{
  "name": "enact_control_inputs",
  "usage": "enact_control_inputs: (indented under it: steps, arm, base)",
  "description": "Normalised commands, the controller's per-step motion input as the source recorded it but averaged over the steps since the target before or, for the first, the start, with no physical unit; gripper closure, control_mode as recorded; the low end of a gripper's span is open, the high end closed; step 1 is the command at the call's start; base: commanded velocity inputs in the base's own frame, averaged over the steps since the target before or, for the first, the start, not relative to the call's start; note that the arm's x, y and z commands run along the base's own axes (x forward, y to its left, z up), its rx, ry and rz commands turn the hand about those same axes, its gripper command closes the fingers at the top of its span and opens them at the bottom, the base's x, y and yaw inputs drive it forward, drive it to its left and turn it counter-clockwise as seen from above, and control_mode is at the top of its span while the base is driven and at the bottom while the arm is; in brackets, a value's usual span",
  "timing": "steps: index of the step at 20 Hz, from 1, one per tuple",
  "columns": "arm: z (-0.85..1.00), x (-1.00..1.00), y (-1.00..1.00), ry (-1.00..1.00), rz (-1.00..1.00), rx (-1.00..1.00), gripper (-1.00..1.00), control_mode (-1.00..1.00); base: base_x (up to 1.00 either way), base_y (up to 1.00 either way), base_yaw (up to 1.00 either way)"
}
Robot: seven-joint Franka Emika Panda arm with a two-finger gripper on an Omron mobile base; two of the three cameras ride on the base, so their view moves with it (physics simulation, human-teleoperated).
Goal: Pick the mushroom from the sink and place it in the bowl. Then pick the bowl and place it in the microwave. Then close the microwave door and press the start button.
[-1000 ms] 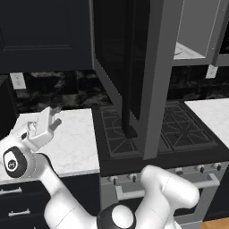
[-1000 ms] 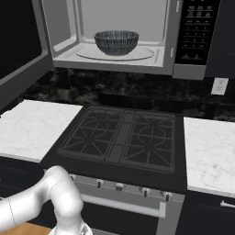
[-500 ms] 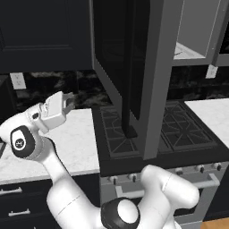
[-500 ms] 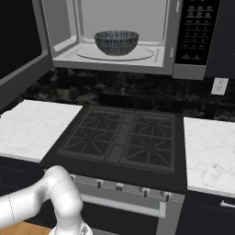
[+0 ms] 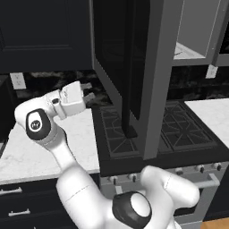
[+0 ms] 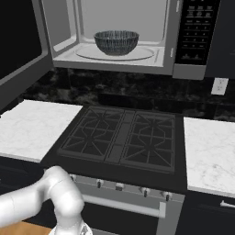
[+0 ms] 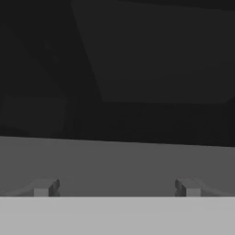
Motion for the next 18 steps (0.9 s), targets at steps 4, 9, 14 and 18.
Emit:
enact_control_inputs:
  steps: [4, 9, 14, 18]
  arm:
    - [0.18, 0.00, -0.70, 0.00, 0.04, 0.08, -1.00, -1.00]
    - [0.15, 0.00, -0.72, 0.00, 0.05, 0.07, -1.00, -1.00]
    - [0.13, 0.00, -0.78, -0.02, 0.09, 0.05, -1.00, -1.00]
    - [0.11, 0.00, -0.81, -0.02, 0.12, 0.04, -1.00, -1.00]
  base:
    - [0.00, 0.00, 0.00]
    - [0.00, 0.00, 0.00]
    - [0.00, 0.00, 0.00]
    - [0.00, 0.00, 0.00]
